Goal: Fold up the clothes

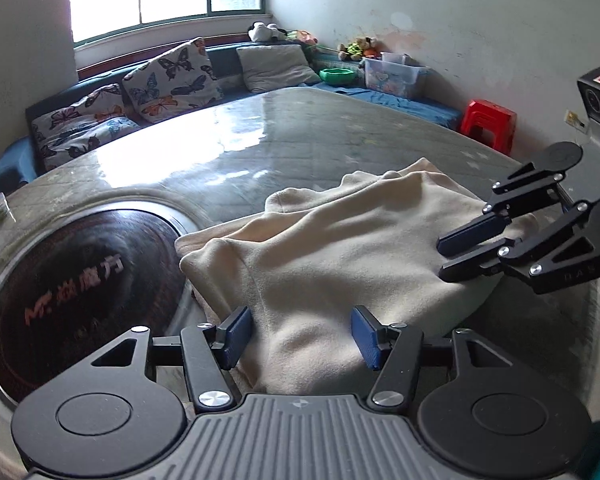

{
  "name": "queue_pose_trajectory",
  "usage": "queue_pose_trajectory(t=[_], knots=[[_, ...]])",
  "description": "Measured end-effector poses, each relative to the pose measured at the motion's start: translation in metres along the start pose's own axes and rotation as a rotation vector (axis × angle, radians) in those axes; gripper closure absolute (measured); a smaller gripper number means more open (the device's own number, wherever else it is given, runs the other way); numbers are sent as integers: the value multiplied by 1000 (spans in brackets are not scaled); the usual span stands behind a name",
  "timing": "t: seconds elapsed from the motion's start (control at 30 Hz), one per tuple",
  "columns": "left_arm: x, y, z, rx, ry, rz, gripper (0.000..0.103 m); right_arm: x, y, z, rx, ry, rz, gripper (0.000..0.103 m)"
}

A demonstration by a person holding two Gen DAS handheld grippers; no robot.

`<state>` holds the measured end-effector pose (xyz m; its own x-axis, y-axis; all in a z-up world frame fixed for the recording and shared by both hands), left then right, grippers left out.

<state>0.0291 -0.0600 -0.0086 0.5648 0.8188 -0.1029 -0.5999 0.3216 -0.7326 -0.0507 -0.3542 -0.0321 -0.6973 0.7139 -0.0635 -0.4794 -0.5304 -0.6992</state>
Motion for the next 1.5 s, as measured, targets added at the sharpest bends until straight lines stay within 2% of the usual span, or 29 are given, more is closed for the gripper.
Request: queue_pose_trajectory(t=[0.13,0.3,0.43,0.57,0.7,0.83,0.9,1.17,1.33,1.5], knots=[[-10,7,12,17,28,-5,43,10,10,19,25,-27,-11,81],[-4,-6,16,-5,20,2,43,5,-8,28,-21,1,-32,81],[3,-15,9,-13,7,3,42,-5,-42,8,-61,23,-37,81],[5,-14,-2,2,-1,0,42,-11,-62,-27,-37,22,-41,82],[5,-11,-9,11,1,-14,38,-16,-68,-63,26,41,-63,84],[7,-12,-11,13,-5,-24,35,-17,-72,-78,14,79,-33,83],[8,-13,-10,13,-2,-24,35,-19,-74,-79,-4,73,-61,83],[12,-35,-7,-33,4,-12,35,-37,-63,-39,-63,109,-131,83],[10,-43,-24,-29,21,-3,35,-55,-30,-14,-33,167,-194,83],[13,-46,-45,-4,7,12,35,-80,-4,-15,-10,205,-294,84]])
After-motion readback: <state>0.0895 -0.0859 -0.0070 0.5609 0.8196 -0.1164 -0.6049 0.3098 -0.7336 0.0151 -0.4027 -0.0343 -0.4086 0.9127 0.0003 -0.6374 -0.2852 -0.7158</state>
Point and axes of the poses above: each gripper's, at about its wrist camera, not at the fingertips, and z roughly against the way its jaws point, x to its left, y to its underside, the point moved 5 cm from there along -z, roughly the way its jaws point, and after that the axes turned 7 degrees about z, right-handed, at the moved point
